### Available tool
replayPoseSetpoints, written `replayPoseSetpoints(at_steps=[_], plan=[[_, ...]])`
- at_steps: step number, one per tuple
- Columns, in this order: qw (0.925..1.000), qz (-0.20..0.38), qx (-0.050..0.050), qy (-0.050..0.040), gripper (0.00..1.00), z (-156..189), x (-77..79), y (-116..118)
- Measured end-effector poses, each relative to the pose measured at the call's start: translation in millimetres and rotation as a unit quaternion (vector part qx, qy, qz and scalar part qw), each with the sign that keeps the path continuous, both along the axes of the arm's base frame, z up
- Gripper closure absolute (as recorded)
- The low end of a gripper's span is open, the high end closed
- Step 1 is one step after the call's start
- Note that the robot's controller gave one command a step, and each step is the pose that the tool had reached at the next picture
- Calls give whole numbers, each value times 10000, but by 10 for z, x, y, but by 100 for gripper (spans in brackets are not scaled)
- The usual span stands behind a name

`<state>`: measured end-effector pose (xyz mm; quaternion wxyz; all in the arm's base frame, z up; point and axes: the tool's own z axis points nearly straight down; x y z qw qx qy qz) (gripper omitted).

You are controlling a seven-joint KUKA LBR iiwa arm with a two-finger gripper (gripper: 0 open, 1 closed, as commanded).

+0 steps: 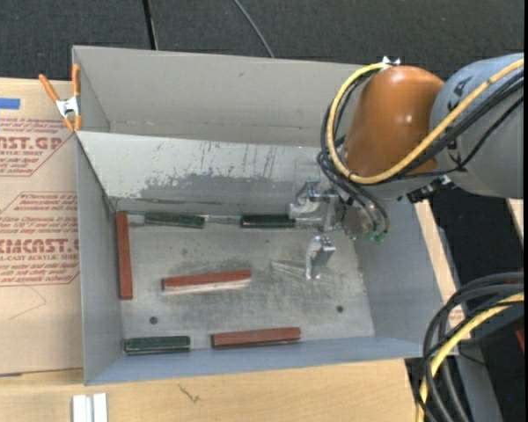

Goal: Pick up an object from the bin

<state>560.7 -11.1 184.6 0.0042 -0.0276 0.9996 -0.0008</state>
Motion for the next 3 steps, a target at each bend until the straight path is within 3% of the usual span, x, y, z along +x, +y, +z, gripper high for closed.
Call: replayPoseSetpoints(at_steps=[1,2,3], plan=[[9997,241,5,56,0,-254,-67,537],[9976,693,6,1,0,-754,-40,532],[9990,448,28,-58,100,-1073,164,1248]])
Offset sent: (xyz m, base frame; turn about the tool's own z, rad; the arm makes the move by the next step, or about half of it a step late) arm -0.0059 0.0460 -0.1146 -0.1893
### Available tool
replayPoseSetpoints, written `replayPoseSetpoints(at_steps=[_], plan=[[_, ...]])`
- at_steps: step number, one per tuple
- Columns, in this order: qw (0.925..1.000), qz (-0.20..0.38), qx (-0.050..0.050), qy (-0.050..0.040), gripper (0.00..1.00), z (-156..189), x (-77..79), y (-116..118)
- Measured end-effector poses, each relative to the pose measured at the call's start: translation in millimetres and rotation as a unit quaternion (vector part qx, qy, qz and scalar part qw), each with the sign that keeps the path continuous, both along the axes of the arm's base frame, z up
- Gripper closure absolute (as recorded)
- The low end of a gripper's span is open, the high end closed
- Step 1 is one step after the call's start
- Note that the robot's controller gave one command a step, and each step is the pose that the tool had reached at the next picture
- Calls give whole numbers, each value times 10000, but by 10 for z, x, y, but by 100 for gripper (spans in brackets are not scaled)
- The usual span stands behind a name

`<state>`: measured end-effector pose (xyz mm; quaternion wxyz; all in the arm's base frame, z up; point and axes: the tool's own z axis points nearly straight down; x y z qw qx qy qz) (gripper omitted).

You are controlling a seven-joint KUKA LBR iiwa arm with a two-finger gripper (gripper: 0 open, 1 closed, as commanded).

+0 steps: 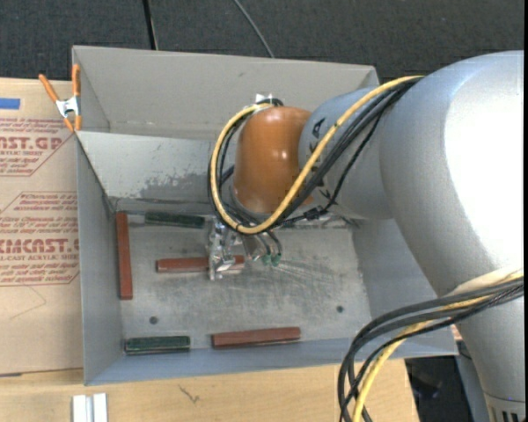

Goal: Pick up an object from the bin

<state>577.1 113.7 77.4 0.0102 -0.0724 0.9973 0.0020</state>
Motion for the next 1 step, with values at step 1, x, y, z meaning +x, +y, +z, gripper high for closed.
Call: replayPoseSetpoints(at_steps=[1], plan=[[10000,-1,0,0,100,0,0,0]])
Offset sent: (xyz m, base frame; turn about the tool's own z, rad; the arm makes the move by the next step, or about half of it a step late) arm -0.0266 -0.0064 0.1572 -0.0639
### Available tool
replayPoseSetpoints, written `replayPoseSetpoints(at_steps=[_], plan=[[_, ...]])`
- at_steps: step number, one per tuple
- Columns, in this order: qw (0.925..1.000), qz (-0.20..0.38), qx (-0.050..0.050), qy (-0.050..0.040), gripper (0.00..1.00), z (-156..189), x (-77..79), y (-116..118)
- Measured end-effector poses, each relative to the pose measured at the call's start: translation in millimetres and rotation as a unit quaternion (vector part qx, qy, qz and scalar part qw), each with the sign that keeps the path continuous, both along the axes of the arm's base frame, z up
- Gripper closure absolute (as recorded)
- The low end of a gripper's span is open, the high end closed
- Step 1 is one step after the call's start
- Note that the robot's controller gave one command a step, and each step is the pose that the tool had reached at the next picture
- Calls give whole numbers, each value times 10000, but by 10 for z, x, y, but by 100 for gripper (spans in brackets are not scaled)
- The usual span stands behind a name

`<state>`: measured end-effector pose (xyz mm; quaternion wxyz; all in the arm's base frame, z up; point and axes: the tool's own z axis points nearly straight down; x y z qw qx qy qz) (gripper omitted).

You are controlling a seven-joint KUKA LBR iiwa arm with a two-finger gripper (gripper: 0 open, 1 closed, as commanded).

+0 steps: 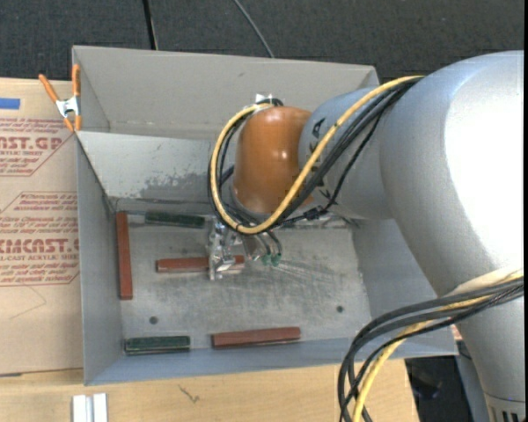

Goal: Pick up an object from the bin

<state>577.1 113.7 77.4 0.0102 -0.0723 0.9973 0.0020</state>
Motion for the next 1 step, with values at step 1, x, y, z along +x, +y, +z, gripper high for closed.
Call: replayPoseSetpoints(at_steps=[1], plan=[[9995,323,-24,59,100,1594,-251,-54]])
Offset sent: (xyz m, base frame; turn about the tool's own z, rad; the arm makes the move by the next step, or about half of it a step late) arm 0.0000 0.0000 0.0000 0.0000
